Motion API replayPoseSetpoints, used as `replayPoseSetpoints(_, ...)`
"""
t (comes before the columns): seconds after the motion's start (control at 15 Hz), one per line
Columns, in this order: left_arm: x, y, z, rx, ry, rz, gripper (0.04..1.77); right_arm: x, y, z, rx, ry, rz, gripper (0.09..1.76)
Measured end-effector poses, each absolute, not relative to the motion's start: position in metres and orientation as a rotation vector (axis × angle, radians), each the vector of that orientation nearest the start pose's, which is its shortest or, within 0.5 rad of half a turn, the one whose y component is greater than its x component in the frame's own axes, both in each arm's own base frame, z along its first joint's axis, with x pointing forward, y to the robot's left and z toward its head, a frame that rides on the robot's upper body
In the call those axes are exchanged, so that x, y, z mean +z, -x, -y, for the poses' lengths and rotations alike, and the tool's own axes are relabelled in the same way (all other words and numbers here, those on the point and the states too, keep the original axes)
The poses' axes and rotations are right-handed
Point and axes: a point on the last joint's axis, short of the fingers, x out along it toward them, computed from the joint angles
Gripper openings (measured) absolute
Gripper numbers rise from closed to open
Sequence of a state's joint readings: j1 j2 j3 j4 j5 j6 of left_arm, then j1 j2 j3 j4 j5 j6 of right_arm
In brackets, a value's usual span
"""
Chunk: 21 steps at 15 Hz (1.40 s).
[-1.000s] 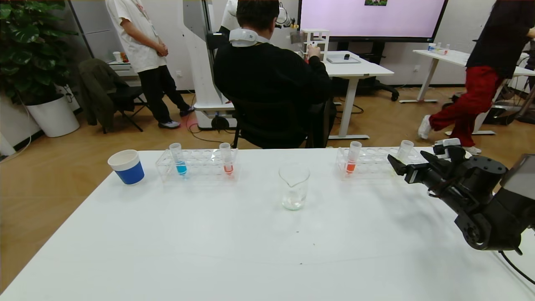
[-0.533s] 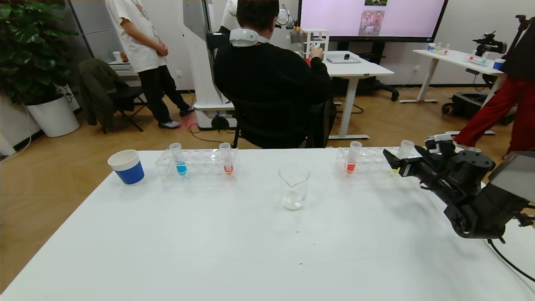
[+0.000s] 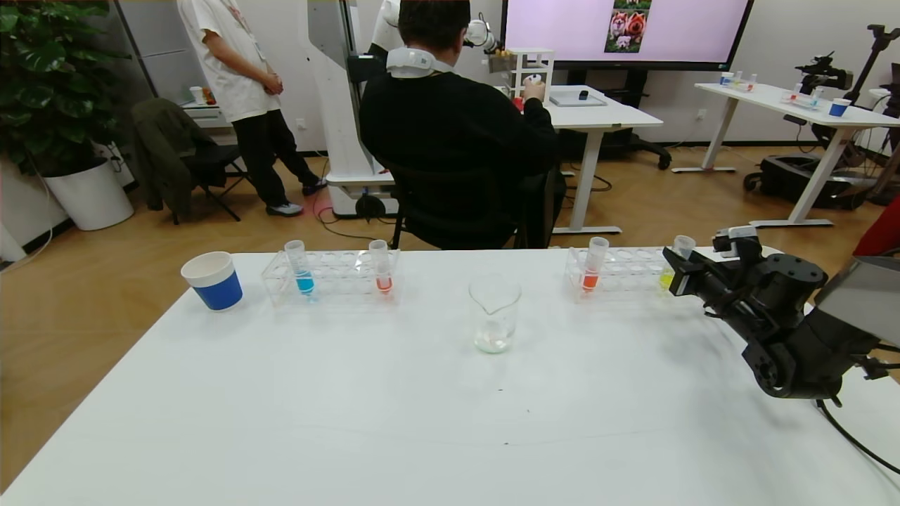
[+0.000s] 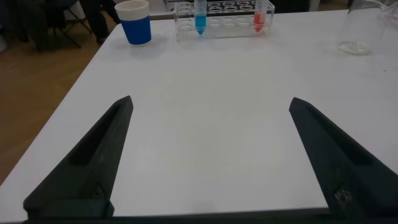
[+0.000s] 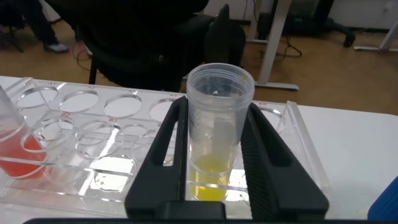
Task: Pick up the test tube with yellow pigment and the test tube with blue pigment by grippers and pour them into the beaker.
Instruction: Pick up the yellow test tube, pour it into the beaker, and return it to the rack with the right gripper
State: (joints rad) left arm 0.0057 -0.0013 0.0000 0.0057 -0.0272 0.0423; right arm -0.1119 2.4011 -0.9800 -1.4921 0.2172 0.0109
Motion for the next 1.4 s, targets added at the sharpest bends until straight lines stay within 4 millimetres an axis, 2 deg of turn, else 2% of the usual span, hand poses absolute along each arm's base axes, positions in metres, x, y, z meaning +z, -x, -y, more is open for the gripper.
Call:
replayPoseSetpoints(0.07, 0.075, 0.023, 0.001, -0.022, -0.042, -0.004, 1.75, 0.048, -0.421, 0.042, 0.106, 0.001, 0.070, 0.50)
replayPoseSetpoints(0.47, 0.075, 0.023, 0.001, -0.022, -0.042, -0.004, 1.75, 0.061, -0.419, 0.042, 0.103, 0.006, 0.093, 0.49)
replayPoseSetpoints(0.87, 0.075, 0.023, 0.001, -0.022, -0.042, -0.004, 1.75, 0.097, -0.413, 0.043, 0.099, 0.009, 0.097, 0.49)
replayPoseSetpoints(1.13, 0.075, 0.023, 0.001, -0.022, -0.042, -0.004, 1.75, 0.110, -0.410, 0.043, 0.103, 0.010, 0.083, 0.49)
replayPoseSetpoints(1.4, 0.075, 0.023, 0.001, -0.022, -0.043, -0.004, 1.75, 0.146, -0.412, 0.026, 0.148, 0.011, 0.045, 0.49)
